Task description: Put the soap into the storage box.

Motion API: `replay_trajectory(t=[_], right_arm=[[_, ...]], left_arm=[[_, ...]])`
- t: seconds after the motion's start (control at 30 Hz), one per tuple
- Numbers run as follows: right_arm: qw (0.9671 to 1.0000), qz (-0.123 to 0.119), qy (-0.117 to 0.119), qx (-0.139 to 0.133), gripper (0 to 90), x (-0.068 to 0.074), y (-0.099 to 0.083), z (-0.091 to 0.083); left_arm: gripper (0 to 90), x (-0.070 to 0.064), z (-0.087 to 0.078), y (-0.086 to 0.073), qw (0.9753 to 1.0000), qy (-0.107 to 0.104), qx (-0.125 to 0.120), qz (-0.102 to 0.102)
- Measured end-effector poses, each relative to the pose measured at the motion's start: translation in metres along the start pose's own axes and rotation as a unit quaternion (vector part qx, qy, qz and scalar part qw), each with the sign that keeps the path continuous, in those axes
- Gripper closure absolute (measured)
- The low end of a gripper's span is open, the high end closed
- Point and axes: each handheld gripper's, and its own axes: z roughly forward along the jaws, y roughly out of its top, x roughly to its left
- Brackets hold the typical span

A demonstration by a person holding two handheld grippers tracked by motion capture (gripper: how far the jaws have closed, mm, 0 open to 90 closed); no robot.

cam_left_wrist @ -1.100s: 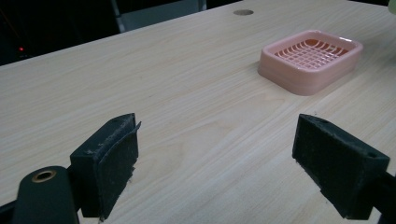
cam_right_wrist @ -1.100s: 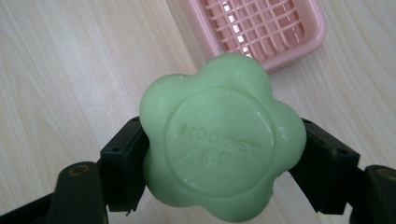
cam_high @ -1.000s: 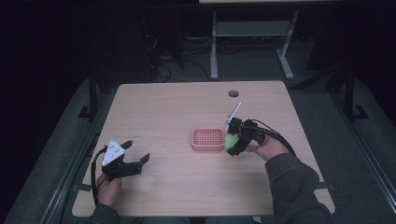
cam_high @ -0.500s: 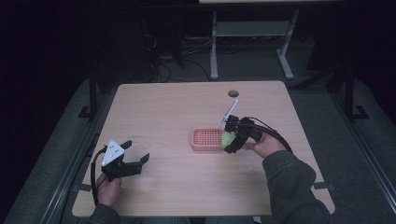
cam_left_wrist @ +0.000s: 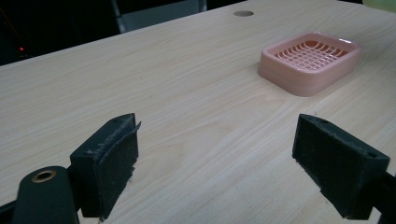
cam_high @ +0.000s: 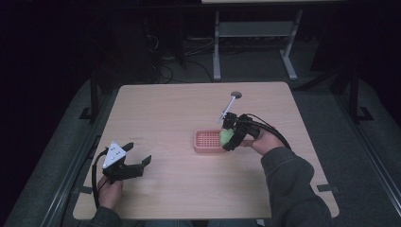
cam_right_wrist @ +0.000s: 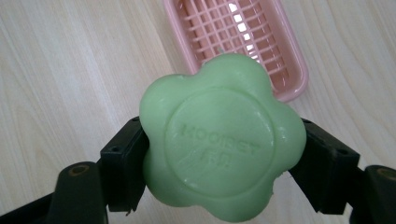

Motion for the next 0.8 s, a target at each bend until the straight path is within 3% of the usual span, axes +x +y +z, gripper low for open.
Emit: replay_trajectory(t=[0.37,0.8], right_arm=[[0.9998,-0.018,-0.002,0.010,26.5,-0.003,0.025,0.004],[0.9998,-0.018,0.003,0.005,26.5,-0.010,0.039,0.016]], left_arm=[[14.2,0.001,-0.001,-0.001,1.0000,0.000,-0.002,-0.005],[14.2,0.001,-0.001,-0.001,1.0000,-0.001,-0.002,-0.007]])
